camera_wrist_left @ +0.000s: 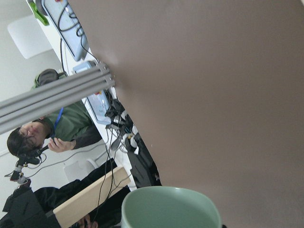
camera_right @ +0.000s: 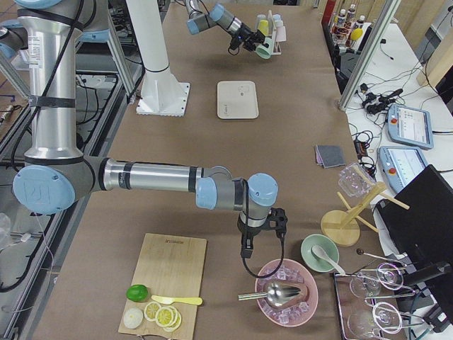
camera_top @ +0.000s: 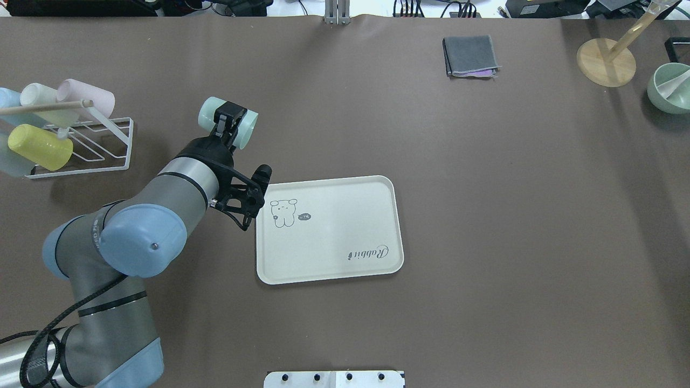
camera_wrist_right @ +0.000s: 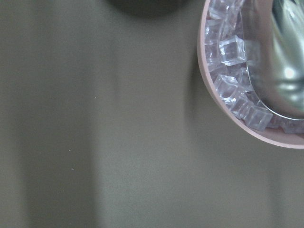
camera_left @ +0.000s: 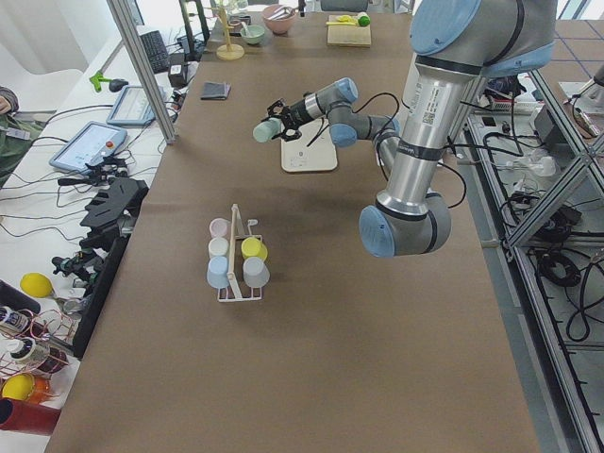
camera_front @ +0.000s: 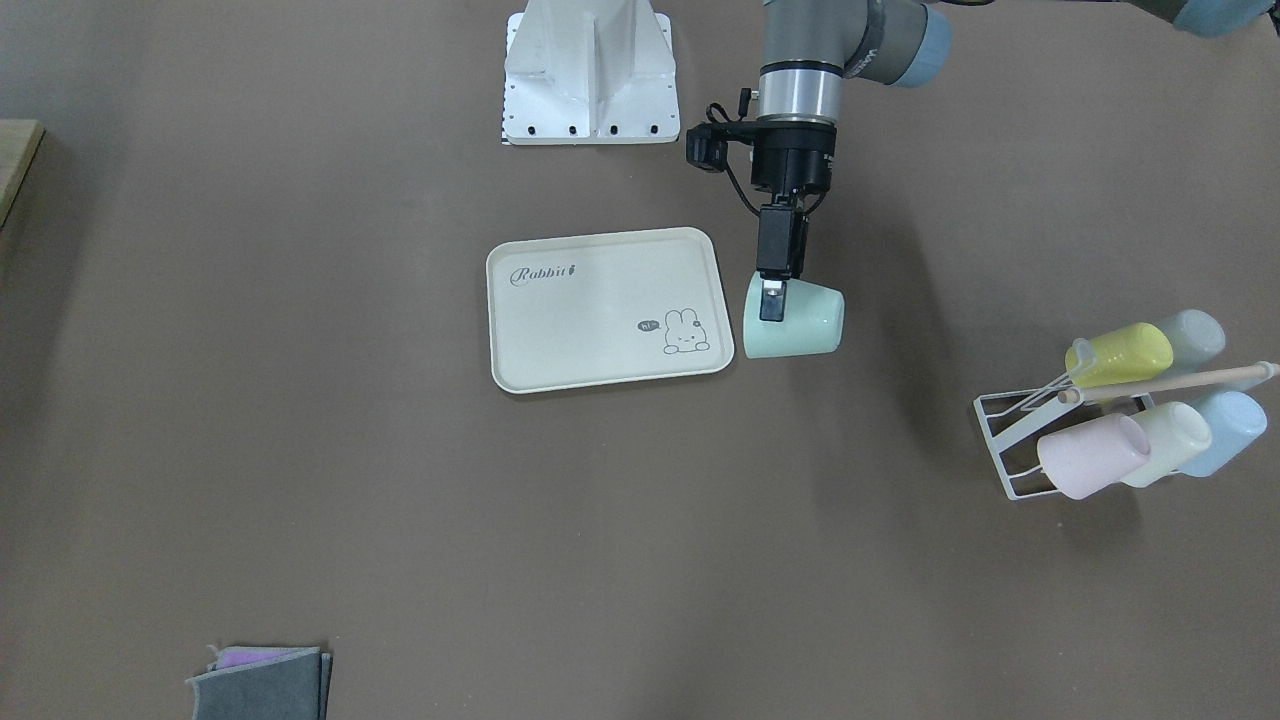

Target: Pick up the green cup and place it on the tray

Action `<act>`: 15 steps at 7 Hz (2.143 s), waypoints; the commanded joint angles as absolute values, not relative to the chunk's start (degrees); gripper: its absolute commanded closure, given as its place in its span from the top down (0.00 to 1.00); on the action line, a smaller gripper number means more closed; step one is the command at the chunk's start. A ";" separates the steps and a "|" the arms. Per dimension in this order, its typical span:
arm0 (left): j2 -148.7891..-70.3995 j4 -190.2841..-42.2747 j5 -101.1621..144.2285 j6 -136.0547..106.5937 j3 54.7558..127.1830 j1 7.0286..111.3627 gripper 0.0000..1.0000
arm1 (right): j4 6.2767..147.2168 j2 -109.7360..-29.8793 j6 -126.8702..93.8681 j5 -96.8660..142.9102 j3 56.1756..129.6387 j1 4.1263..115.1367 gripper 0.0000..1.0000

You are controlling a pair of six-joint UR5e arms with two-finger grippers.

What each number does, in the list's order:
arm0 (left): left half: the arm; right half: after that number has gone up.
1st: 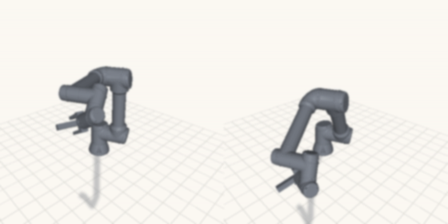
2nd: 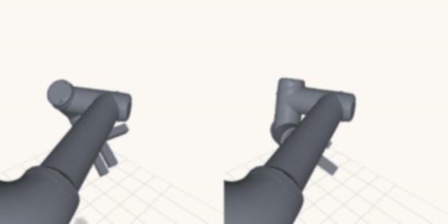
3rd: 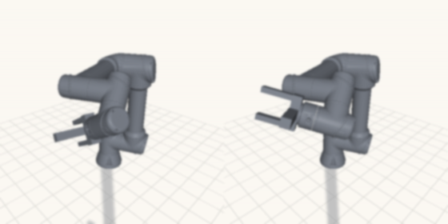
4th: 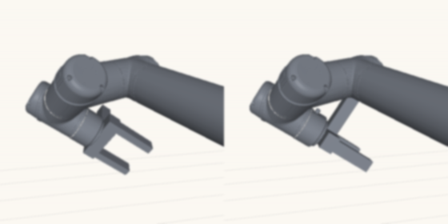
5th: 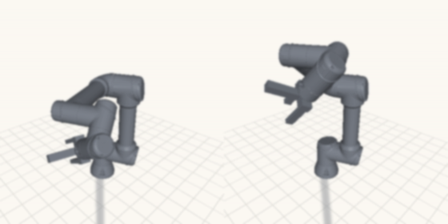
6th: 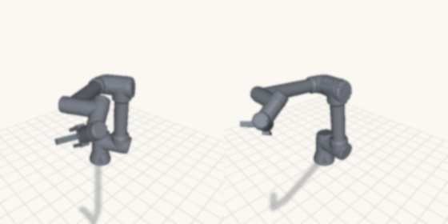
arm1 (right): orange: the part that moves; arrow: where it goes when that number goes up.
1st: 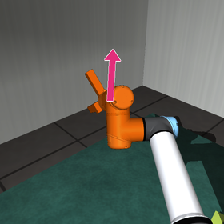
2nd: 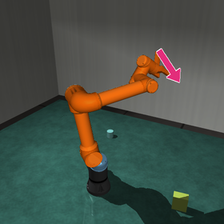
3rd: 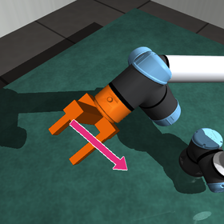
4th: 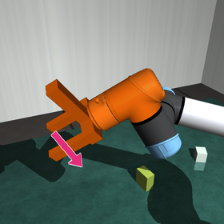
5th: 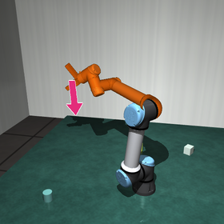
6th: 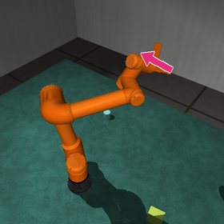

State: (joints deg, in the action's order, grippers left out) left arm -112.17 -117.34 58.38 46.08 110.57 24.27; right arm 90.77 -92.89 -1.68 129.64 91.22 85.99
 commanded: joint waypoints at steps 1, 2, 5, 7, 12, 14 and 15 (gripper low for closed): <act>-113.72 -124.09 72.44 36.88 109.95 24.17 0.48 | 90.88 -92.81 -1.58 129.73 91.58 85.96 1.00; -116.25 -124.88 76.77 33.26 110.04 24.08 0.48 | 90.79 -92.81 -1.58 129.73 91.58 85.96 1.00; -117.07 -143.36 90.08 16.31 102.52 23.82 0.47 | 90.70 -92.64 -1.93 129.55 91.14 85.96 1.00; -118.38 -152.20 92.63 6.90 99.85 23.47 0.47 | 90.88 -92.46 -1.93 129.55 90.97 85.96 1.00; -120.06 -171.40 94.13 -5.01 89.00 22.68 0.47 | 90.62 -92.37 -1.93 129.55 90.97 85.69 1.00; -119.97 -176.91 94.13 -5.18 83.77 22.68 0.47 | 90.62 -92.37 -1.93 129.46 90.97 85.69 1.00; -120.06 -179.71 94.04 -7.97 82.02 22.68 0.47 | 90.62 -92.46 -1.93 129.46 90.97 85.69 1.00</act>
State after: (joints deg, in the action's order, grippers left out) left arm -120.05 -176.43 94.11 -5.74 84.32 22.68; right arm 90.62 -92.41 -1.93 129.49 90.97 85.70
